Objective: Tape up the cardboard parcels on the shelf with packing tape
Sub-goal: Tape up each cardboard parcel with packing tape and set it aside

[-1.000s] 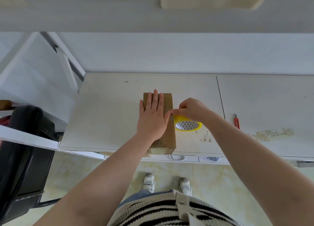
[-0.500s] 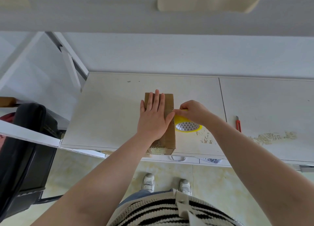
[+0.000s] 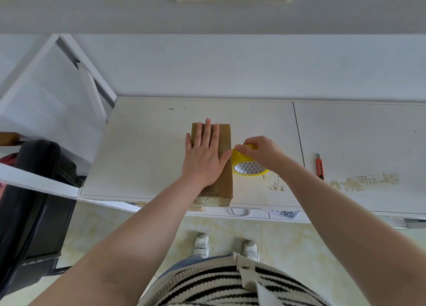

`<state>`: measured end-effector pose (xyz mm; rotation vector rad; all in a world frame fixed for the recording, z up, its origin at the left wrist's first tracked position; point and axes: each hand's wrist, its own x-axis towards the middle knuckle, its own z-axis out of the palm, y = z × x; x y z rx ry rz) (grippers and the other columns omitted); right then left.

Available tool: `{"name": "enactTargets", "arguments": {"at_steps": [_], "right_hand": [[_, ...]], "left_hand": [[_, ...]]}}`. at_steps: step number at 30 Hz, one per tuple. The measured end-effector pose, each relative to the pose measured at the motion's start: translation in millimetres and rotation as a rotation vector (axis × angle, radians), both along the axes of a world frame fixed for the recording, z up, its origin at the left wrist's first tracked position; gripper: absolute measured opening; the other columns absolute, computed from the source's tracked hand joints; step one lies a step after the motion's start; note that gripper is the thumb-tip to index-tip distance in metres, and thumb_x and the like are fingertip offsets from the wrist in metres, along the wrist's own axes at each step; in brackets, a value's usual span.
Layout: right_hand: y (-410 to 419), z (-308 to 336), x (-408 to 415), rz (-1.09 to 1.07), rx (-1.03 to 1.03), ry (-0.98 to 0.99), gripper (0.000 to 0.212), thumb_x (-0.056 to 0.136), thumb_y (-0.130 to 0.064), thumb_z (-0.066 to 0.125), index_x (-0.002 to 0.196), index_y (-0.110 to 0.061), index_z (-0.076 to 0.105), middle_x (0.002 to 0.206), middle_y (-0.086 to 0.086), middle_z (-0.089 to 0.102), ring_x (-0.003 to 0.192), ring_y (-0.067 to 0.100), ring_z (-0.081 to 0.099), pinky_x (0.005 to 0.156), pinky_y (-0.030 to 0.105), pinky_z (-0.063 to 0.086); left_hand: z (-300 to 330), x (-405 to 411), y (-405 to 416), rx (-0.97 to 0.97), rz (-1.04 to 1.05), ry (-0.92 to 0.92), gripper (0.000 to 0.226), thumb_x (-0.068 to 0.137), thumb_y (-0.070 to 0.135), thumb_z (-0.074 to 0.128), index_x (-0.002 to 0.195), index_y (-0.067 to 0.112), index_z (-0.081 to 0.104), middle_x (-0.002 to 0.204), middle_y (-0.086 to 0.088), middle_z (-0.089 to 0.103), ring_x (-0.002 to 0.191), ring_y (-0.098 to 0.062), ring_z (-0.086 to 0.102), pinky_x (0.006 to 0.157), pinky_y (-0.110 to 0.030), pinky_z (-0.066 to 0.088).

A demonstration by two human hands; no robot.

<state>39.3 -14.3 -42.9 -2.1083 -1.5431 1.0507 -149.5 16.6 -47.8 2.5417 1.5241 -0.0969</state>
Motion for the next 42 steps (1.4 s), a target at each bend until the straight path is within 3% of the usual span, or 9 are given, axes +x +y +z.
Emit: {"name": "enactTargets", "arguments": {"at_steps": [13,18,22,25,28,31,35,38,42], "right_hand": [[-1.1,-1.0,-5.0,-0.044,-0.028,-0.073,0.05,0.091,-0.061,0.051,0.116,-0.02,0.065,0.108,0.005,0.061,0.095,0.026,0.059,0.082,0.04,0.056],[-1.1,3.6,-4.5,-0.034,-0.039,-0.088,0.051,0.09,-0.062,0.052,0.112,-0.018,0.066,0.104,0.004,0.061,0.092,0.025,0.059,0.074,0.034,0.054],[-3.6,6.9,2.5,0.019,-0.029,-0.096,0.048,0.089,-0.063,0.054,0.098,-0.018,0.068,0.098,0.005,0.065,0.087,0.023,0.06,0.07,0.034,0.052],[-0.1,9.9,6.1,0.05,-0.038,-0.215,0.057,0.084,-0.069,0.055,0.094,-0.015,0.07,0.093,0.004,0.066,0.086,0.024,0.061,0.076,0.037,0.053],[3.7,7.5,7.4,0.075,-0.094,-0.319,0.063,0.078,-0.078,0.052,0.082,-0.017,0.065,0.082,0.001,0.063,0.079,0.021,0.061,0.066,0.031,0.047],[1.8,-4.6,7.6,0.042,-0.092,-0.232,0.07,0.077,-0.078,0.053,0.081,-0.01,0.068,0.079,0.005,0.064,0.078,0.023,0.063,0.066,0.033,0.048],[-6.5,-13.9,16.3,-0.014,-0.047,0.064,0.055,0.084,-0.059,0.065,0.071,-0.006,0.062,0.066,0.004,0.051,0.069,0.023,0.054,0.06,0.031,0.041],[-3.0,-17.7,19.3,-0.002,-0.054,0.018,0.061,0.081,-0.062,0.066,0.074,-0.002,0.064,0.066,0.004,0.052,0.066,0.021,0.053,0.061,0.03,0.04],[-0.5,-25.3,19.6,0.02,-0.062,-0.073,0.069,0.079,-0.071,0.061,0.088,-0.003,0.069,0.085,0.013,0.066,0.08,0.027,0.063,0.069,0.035,0.049]], "left_hand": [[2.1,0.9,0.0,-0.015,0.001,-0.001,0.083,0.091,0.067,0.0,0.157,0.017,-0.012,0.163,-0.005,-0.022,0.15,-0.025,-0.019,0.122,-0.051,-0.002],[2.5,0.5,0.9,-0.026,-0.002,-0.004,0.079,0.095,0.063,0.003,0.157,0.017,-0.013,0.163,-0.005,-0.022,0.15,-0.025,-0.02,0.122,-0.051,-0.002],[2.4,0.0,1.3,-0.03,-0.001,-0.007,0.078,0.095,0.063,0.005,0.157,0.018,-0.013,0.163,-0.004,-0.022,0.151,-0.024,-0.019,0.123,-0.051,-0.002],[2.5,-0.7,0.1,-0.007,0.005,0.004,0.079,0.093,0.063,0.002,0.157,0.018,-0.012,0.164,-0.003,-0.021,0.151,-0.024,-0.017,0.123,-0.05,-0.002],[2.7,-0.9,-0.7,-0.004,0.003,0.003,0.078,0.095,0.062,0.004,0.157,0.019,-0.012,0.164,-0.003,-0.021,0.151,-0.024,-0.017,0.123,-0.05,-0.003],[3.3,-1.6,1.4,-0.022,0.005,-0.016,0.078,0.096,0.064,0.008,0.157,0.02,-0.013,0.163,-0.002,-0.022,0.151,-0.023,-0.019,0.123,-0.049,-0.005],[5.7,-0.9,3.6,-0.071,0.008,-0.013,0.08,0.098,0.064,0.018,0.157,0.021,-0.014,0.162,-0.001,-0.025,0.15,-0.021,-0.022,0.122,-0.048,-0.008],[7.3,0.2,7.2,-0.104,0.017,-0.019,0.083,0.097,0.065,0.024,0.156,0.022,-0.015,0.162,0.0,-0.027,0.149,-0.021,-0.024,0.122,-0.048,-0.01],[9.0,1.4,8.9,-0.147,0.028,-0.029,0.085,0.097,0.065,0.028,0.156,0.023,-0.017,0.161,0.001,-0.028,0.148,-0.02,-0.026,0.121,-0.049,-0.012]]}}
